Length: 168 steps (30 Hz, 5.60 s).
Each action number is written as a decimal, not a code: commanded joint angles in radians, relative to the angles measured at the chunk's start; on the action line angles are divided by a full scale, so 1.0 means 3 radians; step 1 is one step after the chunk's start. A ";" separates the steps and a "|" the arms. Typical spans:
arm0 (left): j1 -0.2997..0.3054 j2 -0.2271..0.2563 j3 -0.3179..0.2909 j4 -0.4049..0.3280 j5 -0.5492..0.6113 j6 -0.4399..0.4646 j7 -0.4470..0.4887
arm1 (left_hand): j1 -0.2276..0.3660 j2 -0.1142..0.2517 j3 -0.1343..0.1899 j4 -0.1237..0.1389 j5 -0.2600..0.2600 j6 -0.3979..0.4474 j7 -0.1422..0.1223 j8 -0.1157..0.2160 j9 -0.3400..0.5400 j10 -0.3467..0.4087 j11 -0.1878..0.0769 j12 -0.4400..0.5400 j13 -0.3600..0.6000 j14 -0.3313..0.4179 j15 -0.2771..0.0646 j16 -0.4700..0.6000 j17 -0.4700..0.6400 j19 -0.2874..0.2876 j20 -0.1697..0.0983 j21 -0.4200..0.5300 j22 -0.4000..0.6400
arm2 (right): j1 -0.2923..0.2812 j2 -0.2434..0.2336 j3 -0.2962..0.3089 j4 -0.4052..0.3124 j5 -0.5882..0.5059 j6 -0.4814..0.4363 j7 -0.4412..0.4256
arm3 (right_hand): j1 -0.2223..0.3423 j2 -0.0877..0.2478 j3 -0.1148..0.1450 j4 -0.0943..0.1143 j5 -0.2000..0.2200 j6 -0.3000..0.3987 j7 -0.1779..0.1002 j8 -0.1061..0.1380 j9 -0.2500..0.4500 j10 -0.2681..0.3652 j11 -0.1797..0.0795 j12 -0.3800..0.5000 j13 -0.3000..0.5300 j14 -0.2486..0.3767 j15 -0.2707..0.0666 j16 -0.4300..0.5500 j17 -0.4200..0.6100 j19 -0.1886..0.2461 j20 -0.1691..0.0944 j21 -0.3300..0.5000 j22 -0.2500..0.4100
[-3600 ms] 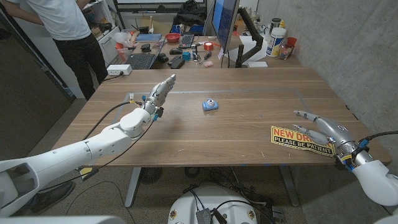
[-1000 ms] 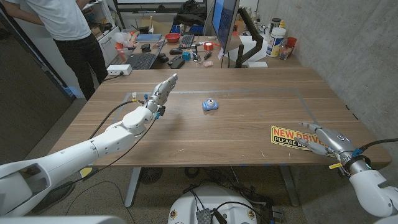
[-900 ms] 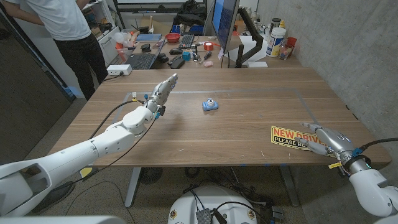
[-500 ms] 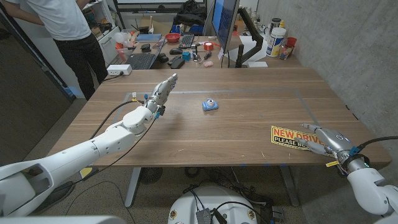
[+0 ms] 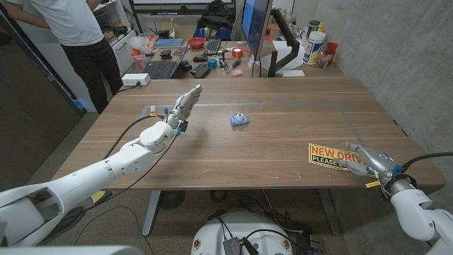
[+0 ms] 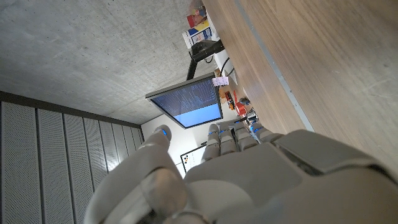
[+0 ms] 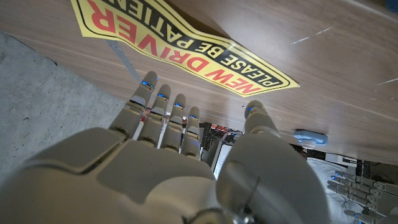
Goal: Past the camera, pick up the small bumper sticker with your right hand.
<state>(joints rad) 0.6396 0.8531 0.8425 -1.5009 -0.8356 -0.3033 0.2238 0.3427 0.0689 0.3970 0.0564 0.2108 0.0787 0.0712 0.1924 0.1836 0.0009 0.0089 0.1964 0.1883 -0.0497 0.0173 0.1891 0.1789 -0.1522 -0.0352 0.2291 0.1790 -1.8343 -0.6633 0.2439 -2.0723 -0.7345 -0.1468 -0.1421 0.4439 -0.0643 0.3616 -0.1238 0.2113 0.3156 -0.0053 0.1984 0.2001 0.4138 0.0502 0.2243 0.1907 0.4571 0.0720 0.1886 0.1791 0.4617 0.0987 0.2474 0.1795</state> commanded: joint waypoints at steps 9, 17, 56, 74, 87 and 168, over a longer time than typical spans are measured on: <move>0.0063 -0.0090 -0.0112 0.0087 0.0038 0.0053 -0.0081 | 0.0001 0.0032 -0.0003 -0.0001 -0.0004 0.0019 0.0010 0.0019 0.0011 0.0014 -0.0029 0.0018 0.0007 -0.0028 -0.0004 -0.0003 0.0019 0.0004 0.0028 -0.0008 0.0009 | 0.0034 -0.0013 -0.0146 -0.0119 -0.0070 -0.0514 0.0198 | -0.0111 -0.0058 -0.0064 0.0039 0.0037 -0.0106 -0.0069 -0.0028 0.0001 -0.0130 -0.0035 -0.0057 -0.0003 -0.0095 0.0123 -0.0026 0.0015 -0.0063 0.0235 -0.0068 0.0011; 0.0087 -0.0112 -0.0147 0.0092 0.0062 0.0087 -0.0096 | 0.0001 0.0033 -0.0004 -0.0001 -0.0004 0.0020 0.0009 0.0019 0.0011 0.0011 -0.0040 0.0017 0.0007 -0.0032 -0.0010 -0.0004 0.0019 0.0004 0.0029 -0.0012 0.0010 | 0.0088 0.0031 -0.0253 -0.0155 -0.0110 -0.0776 0.0190 | -0.0169 -0.0085 -0.0098 0.0061 0.0040 -0.0141 -0.0077 -0.0032 0.0002 -0.0161 -0.0029 -0.0064 -0.0003 -0.0093 0.0151 -0.0018 0.0016 -0.0037 0.0291 -0.0068 0.0014; 0.0127 -0.0271 -0.0301 0.0237 0.0147 0.0197 -0.0232 | -0.0002 0.0037 -0.0008 -0.0002 -0.0005 0.0030 0.0002 0.0021 0.0011 0.0020 -0.0048 0.0021 0.0008 -0.0038 -0.0009 -0.0003 0.0020 -0.0002 0.0051 -0.0031 0.0011 | 0.0329 -0.0178 -0.0645 -0.0112 0.0069 -0.1349 0.0176 | -0.0389 -0.0166 -0.0225 0.0148 0.0053 -0.0208 -0.0080 -0.0026 0.0006 -0.0211 0.0007 -0.0065 -0.0002 -0.0145 0.0173 -0.0019 0.0020 -0.0061 0.0387 -0.0110 0.0020; 0.0157 -0.0302 -0.0408 0.0242 0.0209 0.0241 -0.0286 | -0.0004 0.0039 -0.0011 -0.0002 -0.0006 0.0029 0.0005 0.0020 0.0011 0.0024 -0.0049 0.0022 0.0009 -0.0041 -0.0009 -0.0003 0.0020 0.0000 0.0051 -0.0038 0.0011 | 0.0371 -0.0211 -0.0806 -0.0051 0.0241 -0.1444 -0.0041 | -0.0443 -0.0188 -0.0266 0.0164 0.0075 -0.0238 -0.0125 -0.0022 0.0006 -0.0233 0.0001 -0.0062 -0.0002 -0.0185 0.0173 -0.0025 0.0016 -0.0167 0.0390 -0.0163 0.0021; 0.0197 -0.0264 -0.0479 0.0196 0.0222 0.0223 -0.0309 | -0.0005 0.0041 -0.0012 -0.0003 -0.0007 0.0033 0.0000 0.0021 0.0011 0.0027 -0.0043 0.0023 0.0009 -0.0043 -0.0009 -0.0003 0.0020 0.0000 0.0050 -0.0042 0.0012 | 0.0393 -0.0208 -0.0971 -0.0024 0.0268 -0.1494 -0.0308 | -0.0194 -0.0127 -0.0191 0.0039 0.0147 -0.0253 -0.0200 0.0009 0.0006 -0.0248 -0.0134 -0.0039 0.0012 -0.0133 0.0069 -0.0004 0.0007 -0.0181 0.0386 -0.0158 0.0023; 0.0273 -0.0312 -0.0530 0.0177 0.0234 0.0180 -0.0303 | -0.0007 0.0050 -0.0019 -0.0008 -0.0007 0.0058 -0.0014 0.0024 0.0013 0.0024 -0.0042 0.0022 0.0009 -0.0045 -0.0008 -0.0001 0.0020 0.0001 0.0060 -0.0061 0.0013 | 0.0334 -0.0138 -0.0865 0.0107 0.0301 -0.1010 -0.1152 | 0.0800 0.0146 0.0176 -0.0056 0.0069 0.0432 -0.0352 0.0166 0.0033 0.0313 -0.0359 0.0196 0.0033 0.0678 -0.0460 0.0101 0.0035 0.0740 -0.0217 0.0101 0.0061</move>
<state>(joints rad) 0.7205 0.7599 0.6882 -1.4472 -0.7677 -0.2484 0.1360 0.3374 0.0741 0.3930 0.0524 0.2108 0.0858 0.0641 0.1963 0.1835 0.0082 0.0016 0.1964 0.1883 -0.0530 0.0140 0.1891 0.1789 -0.1489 -0.0247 0.2176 0.1789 -1.7282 -0.7115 -0.0312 -2.0319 -0.6327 -0.4636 -0.4749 0.6850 -0.0287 0.4136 -0.1482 0.2345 0.4360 -0.1070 0.2447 0.2073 0.4950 -0.0588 0.2748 0.1977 0.6489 -0.0590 0.2166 0.1863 0.6819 0.0320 0.2805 0.1952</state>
